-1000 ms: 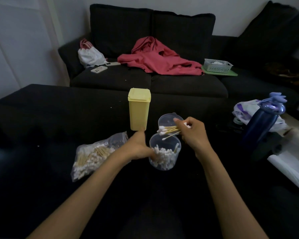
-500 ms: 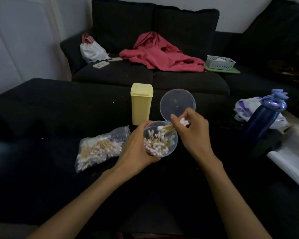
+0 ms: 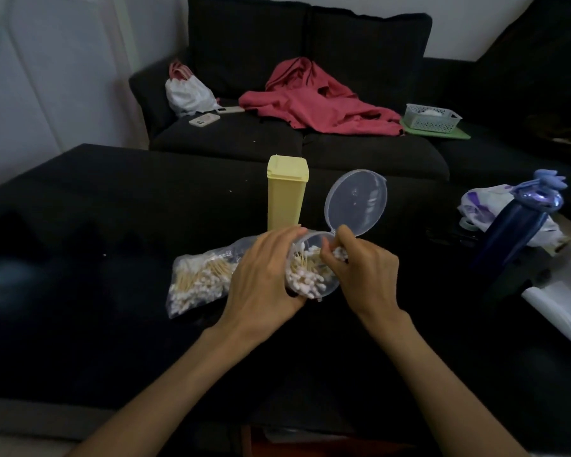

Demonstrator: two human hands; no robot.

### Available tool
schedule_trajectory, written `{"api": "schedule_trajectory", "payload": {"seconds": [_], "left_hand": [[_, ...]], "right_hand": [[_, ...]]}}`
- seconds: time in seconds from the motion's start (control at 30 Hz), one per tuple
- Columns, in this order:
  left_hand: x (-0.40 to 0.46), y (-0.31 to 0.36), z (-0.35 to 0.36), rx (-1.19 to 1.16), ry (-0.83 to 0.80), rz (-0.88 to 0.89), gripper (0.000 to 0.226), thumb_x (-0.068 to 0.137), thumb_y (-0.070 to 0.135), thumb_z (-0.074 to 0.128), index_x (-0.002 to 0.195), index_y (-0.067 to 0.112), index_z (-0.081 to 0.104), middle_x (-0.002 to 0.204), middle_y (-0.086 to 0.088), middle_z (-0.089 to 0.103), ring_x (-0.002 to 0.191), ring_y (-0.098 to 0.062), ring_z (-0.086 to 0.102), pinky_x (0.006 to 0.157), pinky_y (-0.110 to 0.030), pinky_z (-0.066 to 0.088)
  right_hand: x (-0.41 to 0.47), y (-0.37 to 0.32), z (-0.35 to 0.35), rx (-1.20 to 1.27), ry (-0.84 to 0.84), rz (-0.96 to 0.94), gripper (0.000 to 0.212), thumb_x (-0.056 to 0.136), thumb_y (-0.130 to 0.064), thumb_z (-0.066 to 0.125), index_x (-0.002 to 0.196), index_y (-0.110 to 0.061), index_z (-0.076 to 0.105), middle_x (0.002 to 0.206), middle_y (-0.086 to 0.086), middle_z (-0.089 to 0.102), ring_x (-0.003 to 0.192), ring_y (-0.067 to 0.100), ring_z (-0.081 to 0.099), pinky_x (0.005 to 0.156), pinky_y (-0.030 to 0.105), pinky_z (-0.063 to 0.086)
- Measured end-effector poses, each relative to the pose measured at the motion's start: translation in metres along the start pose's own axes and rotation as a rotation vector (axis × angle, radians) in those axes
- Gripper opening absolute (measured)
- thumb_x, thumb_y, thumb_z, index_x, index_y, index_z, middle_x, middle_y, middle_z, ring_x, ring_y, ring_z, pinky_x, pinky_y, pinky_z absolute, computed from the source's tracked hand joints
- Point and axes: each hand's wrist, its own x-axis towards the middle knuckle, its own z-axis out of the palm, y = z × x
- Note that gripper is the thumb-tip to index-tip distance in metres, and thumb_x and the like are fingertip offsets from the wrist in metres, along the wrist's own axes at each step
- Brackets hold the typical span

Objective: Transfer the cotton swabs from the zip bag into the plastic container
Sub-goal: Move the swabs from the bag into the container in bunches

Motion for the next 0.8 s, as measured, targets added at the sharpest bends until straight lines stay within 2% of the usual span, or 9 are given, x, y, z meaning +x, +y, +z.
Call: {"api": "schedule_trajectory", "payload": {"seconds": [0.13, 0.23, 0.33, 0.47, 0.53, 0.6, 0.67, 0.73, 0.8], "left_hand": [[0.001, -0.002, 0.001, 0.023, 0.050, -0.005, 0.086, 0.063, 0.037, 0.083, 0.137, 0.019, 0.042, 0.135, 0.002, 0.051, 0.125, -0.011, 0.042, 0.101, -0.029, 0.040], [0.004, -0.003, 0.000, 0.021, 0.109, -0.018, 0.085, 0.062, 0.035, 0.084, 0.135, 0.018, 0.044, 0.131, 0.000, 0.054, 0.123, -0.013, 0.044, 0.097, -0.028, 0.041], [0.006, -0.005, 0.001, 0.016, 0.119, -0.017, 0.084, 0.063, 0.032, 0.084, 0.135, 0.014, 0.045, 0.132, -0.003, 0.054, 0.123, -0.018, 0.047, 0.099, -0.032, 0.041], [0.005, -0.008, 0.006, 0.034, 0.095, -0.038, 0.085, 0.063, 0.034, 0.083, 0.136, 0.015, 0.045, 0.133, -0.002, 0.053, 0.124, -0.016, 0.044, 0.100, -0.031, 0.041], [0.006, -0.010, 0.005, 0.034, 0.069, -0.052, 0.087, 0.063, 0.035, 0.083, 0.138, 0.016, 0.043, 0.135, -0.001, 0.051, 0.126, -0.015, 0.042, 0.100, -0.029, 0.039], [0.008, -0.012, 0.002, 0.022, 0.048, -0.079, 0.089, 0.063, 0.036, 0.083, 0.139, 0.018, 0.041, 0.136, 0.001, 0.050, 0.126, -0.012, 0.040, 0.097, -0.023, 0.035], [0.012, -0.011, -0.001, -0.021, 0.041, -0.102, 0.090, 0.063, 0.037, 0.084, 0.139, 0.021, 0.040, 0.135, 0.004, 0.050, 0.126, -0.011, 0.041, 0.095, -0.019, 0.033], [0.015, -0.011, -0.002, -0.086, 0.033, -0.121, 0.089, 0.061, 0.035, 0.085, 0.138, 0.023, 0.040, 0.133, 0.006, 0.051, 0.124, -0.010, 0.043, 0.095, -0.020, 0.035], [0.018, -0.010, -0.001, -0.137, 0.008, -0.145, 0.090, 0.060, 0.036, 0.086, 0.136, 0.025, 0.040, 0.131, 0.005, 0.052, 0.122, -0.011, 0.047, 0.096, -0.027, 0.043]], "right_hand": [[0.003, -0.007, 0.001, -0.001, -0.069, 0.140, 0.024, 0.073, -0.024, 0.079, 0.068, -0.016, 0.057, 0.046, -0.005, 0.055, 0.035, 0.011, 0.045, 0.041, 0.011, 0.015], [0.003, -0.012, 0.002, 0.033, -0.079, 0.227, 0.025, 0.077, -0.031, 0.075, 0.067, -0.019, 0.055, 0.048, -0.007, 0.051, 0.038, 0.011, 0.043, 0.041, 0.013, 0.021], [0.004, -0.016, 0.003, 0.081, -0.263, 0.373, 0.032, 0.084, -0.048, 0.062, 0.072, -0.021, 0.051, 0.060, -0.008, 0.052, 0.055, 0.015, 0.053, 0.051, 0.027, 0.039], [0.006, -0.016, -0.002, 0.090, -0.430, 0.370, 0.042, 0.083, -0.060, 0.055, 0.073, -0.019, 0.051, 0.066, -0.005, 0.055, 0.065, 0.018, 0.055, 0.059, 0.031, 0.044], [0.012, -0.016, -0.007, 0.194, -0.593, 0.383, 0.047, 0.085, -0.063, 0.047, 0.072, -0.019, 0.056, 0.068, -0.003, 0.059, 0.067, 0.017, 0.059, 0.062, 0.032, 0.047], [0.022, -0.013, -0.016, 0.327, -0.709, 0.474, 0.058, 0.089, -0.066, 0.036, 0.064, -0.018, 0.058, 0.059, -0.003, 0.057, 0.060, 0.015, 0.057, 0.060, 0.031, 0.045], [0.032, -0.004, -0.025, 0.448, -0.722, 0.549, 0.068, 0.092, -0.063, 0.028, 0.071, -0.012, 0.068, 0.050, -0.002, 0.056, 0.052, 0.011, 0.056, 0.062, 0.030, 0.046], [0.037, 0.007, -0.035, 0.569, -0.794, 0.553, 0.059, 0.095, -0.054, 0.032, 0.090, -0.011, 0.072, 0.050, -0.001, 0.057, 0.044, 0.005, 0.050, 0.055, 0.023, 0.042], [0.038, 0.013, -0.043, 0.605, -0.954, 0.506, 0.045, 0.098, -0.044, 0.037, 0.096, -0.011, 0.068, 0.056, 0.001, 0.059, 0.042, 0.006, 0.046, 0.049, 0.018, 0.039]]}}
